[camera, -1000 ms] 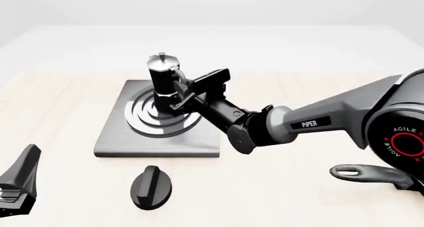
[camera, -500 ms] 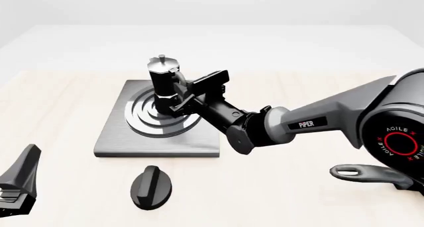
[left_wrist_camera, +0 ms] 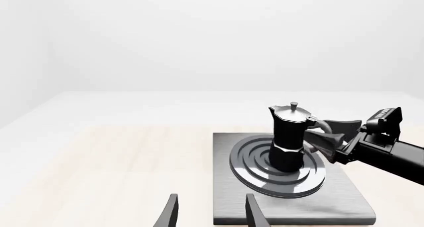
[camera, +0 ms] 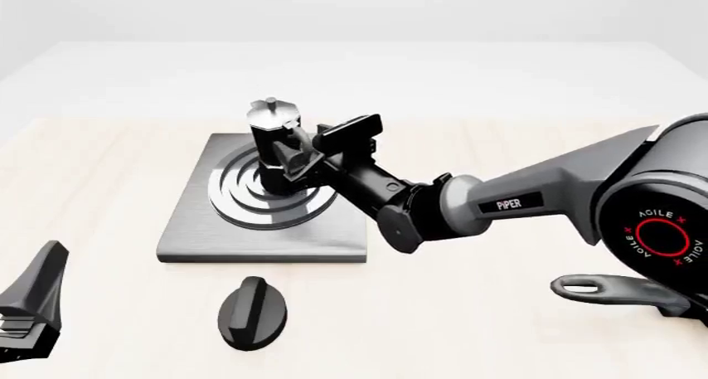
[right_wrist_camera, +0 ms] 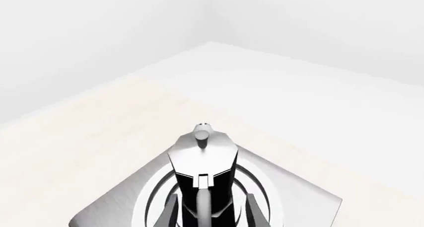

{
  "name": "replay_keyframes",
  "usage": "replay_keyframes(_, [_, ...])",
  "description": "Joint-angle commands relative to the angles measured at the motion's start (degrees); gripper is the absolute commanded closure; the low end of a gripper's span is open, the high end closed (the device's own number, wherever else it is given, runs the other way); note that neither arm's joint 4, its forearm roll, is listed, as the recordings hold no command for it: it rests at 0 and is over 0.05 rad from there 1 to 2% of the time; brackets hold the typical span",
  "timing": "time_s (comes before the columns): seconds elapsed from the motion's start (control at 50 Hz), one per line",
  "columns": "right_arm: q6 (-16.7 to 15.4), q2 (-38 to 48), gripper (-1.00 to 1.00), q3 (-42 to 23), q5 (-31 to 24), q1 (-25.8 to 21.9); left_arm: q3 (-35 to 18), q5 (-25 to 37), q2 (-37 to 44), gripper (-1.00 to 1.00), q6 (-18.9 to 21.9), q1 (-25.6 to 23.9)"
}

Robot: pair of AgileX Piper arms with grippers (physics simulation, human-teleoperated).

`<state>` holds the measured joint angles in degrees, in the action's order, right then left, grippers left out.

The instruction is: Put the moka pot on the stove.

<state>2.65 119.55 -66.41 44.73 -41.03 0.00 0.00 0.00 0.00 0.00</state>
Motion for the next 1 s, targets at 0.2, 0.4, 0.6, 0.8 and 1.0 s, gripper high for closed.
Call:
replay_keyframes(0.2, [0.21,-0.44,-1.00,0.24,0.13,-0.02,0.00,0.00,0.00,-1.00,0.00,0.00])
replay_keyframes(0.4, [0.15,-1.05,-1.00,0.43,-0.72,-0.18,0.00,0.00,0.00,-1.00,0.00,0.00])
replay_keyframes(0.6, [-0.31,-1.98,-1.00,0.43,-1.55,0.93,0.00,0.00,0.00,-1.00,0.00,0.00])
replay_keyframes(0.8, [-0.78,-3.56,-1.00,1.50,-2.18,0.89,0.00,0.00,0.00,-1.00,0.00,0.00])
replay_keyframes(1.0, [-1.11,-4.99,-1.00,2.74,-3.02,0.28,0.00,0.00,0.00,-1.00,0.00,0.00])
